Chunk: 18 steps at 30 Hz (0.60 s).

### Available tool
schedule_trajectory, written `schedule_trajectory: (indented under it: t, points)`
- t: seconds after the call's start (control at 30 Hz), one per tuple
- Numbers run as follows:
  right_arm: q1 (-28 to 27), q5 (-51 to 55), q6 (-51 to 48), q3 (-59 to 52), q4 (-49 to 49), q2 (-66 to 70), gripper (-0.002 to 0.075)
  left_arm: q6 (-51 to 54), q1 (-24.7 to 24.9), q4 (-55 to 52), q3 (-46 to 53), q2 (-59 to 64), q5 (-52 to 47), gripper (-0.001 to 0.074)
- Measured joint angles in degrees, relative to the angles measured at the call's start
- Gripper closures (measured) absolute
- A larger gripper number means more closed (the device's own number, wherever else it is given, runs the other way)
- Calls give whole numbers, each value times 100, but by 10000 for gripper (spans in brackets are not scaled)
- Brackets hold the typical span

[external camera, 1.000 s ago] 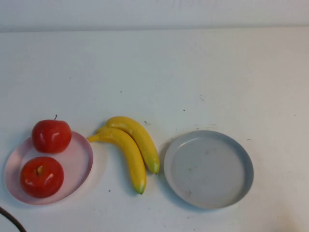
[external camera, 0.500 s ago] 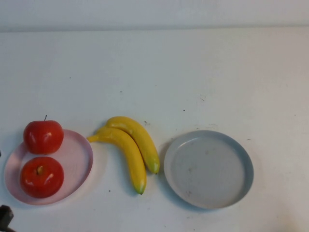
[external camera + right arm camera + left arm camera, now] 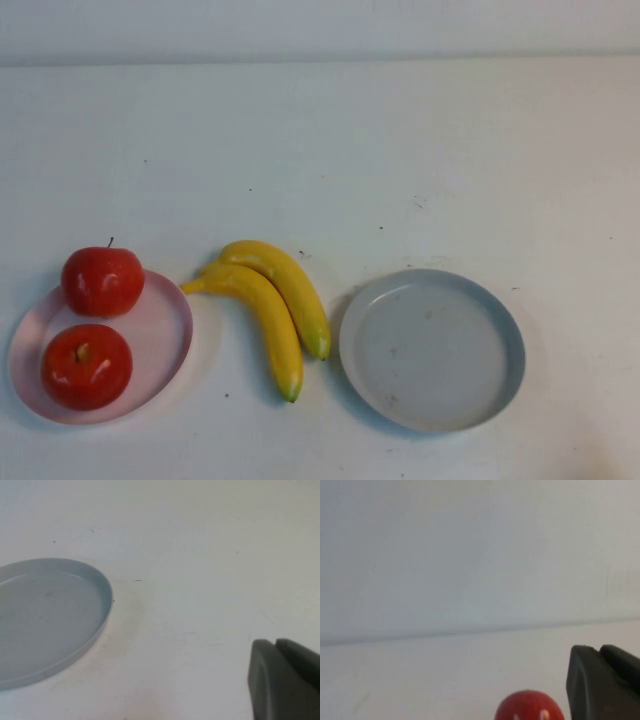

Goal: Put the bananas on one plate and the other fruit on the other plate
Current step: Put another type of fruit in the right plate

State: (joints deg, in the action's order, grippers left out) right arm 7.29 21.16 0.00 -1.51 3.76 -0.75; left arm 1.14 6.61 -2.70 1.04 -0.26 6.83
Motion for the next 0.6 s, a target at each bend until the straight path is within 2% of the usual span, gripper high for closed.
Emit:
schedule_trajectory:
  t: [0.33,0.6]
  points:
    - [0,0,0,0,0,0,743,-67,-3,-94,37,-35,-1504,731]
    - [0,0,0,0,0,0,743,-67,-260,-94,41,-35,-2820,731]
